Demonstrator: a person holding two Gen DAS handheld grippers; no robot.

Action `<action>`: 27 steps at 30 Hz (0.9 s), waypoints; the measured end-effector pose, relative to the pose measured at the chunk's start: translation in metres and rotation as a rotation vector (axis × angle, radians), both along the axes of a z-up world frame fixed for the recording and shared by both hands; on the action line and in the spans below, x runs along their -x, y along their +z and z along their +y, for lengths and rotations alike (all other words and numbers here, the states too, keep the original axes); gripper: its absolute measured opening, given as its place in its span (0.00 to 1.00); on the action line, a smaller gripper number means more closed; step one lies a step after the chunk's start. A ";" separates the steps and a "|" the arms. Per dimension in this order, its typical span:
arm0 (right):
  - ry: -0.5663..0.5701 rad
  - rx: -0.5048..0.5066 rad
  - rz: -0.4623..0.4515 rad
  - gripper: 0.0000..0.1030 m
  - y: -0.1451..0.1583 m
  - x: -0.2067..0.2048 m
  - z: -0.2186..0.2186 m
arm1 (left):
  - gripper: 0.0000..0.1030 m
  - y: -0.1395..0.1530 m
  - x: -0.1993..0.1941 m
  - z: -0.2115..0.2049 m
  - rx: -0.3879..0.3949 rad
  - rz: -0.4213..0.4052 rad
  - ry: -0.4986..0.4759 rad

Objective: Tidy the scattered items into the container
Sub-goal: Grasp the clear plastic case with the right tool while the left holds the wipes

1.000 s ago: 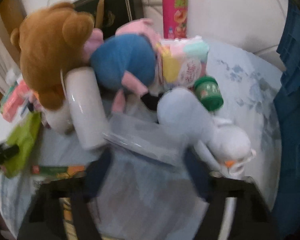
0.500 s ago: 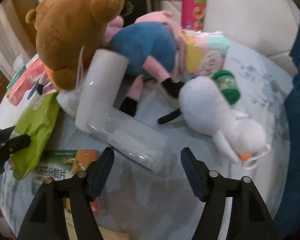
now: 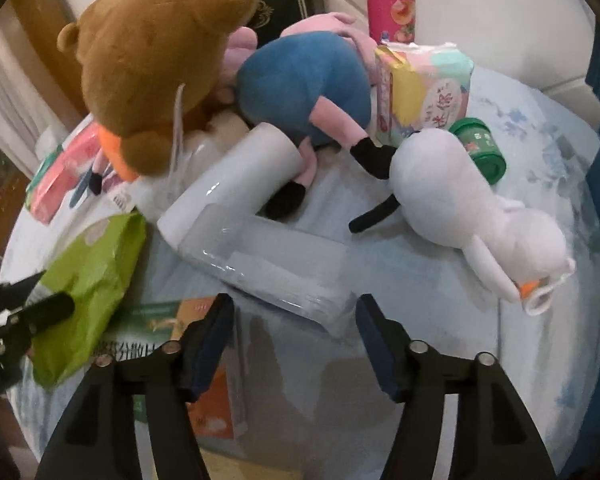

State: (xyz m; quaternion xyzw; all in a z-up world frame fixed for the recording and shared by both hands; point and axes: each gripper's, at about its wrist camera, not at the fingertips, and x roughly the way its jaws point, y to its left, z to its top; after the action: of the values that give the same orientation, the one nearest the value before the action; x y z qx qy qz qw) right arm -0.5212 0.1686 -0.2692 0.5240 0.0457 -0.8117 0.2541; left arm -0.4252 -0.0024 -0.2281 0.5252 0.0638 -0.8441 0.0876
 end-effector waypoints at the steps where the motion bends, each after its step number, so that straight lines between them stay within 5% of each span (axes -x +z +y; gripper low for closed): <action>1: 0.004 -0.003 -0.006 0.63 0.000 0.000 0.000 | 0.39 -0.001 0.001 0.000 0.011 -0.003 0.004; 2: 0.011 -0.012 -0.015 0.60 0.000 -0.003 -0.001 | 0.41 -0.004 0.003 -0.002 0.019 -0.011 0.009; 6: 0.050 0.004 -0.076 0.40 0.004 -0.020 0.004 | 0.71 -0.022 0.013 -0.012 0.033 -0.066 0.042; 10: 0.102 0.014 -0.073 0.37 0.008 -0.035 0.003 | 0.69 -0.027 0.019 -0.016 0.062 -0.042 0.047; 17: 0.015 -0.001 0.024 0.80 0.020 -0.005 0.012 | 0.67 -0.029 0.021 -0.015 0.075 -0.027 0.033; 21: 0.051 0.012 0.005 0.76 0.010 -0.002 0.001 | 0.85 -0.039 0.028 -0.017 0.076 -0.035 0.049; 22: 0.058 0.015 -0.004 0.57 0.006 -0.001 -0.001 | 0.85 -0.041 0.029 -0.016 0.086 -0.030 0.046; 27: 0.053 0.004 -0.003 0.50 0.007 -0.009 -0.005 | 0.55 -0.033 0.024 -0.020 0.073 0.002 0.069</action>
State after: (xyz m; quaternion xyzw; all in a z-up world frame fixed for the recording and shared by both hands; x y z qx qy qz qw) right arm -0.5125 0.1633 -0.2625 0.5235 0.0575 -0.8039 0.2765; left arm -0.4489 -0.0224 -0.2611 0.5181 0.0513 -0.8429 0.1357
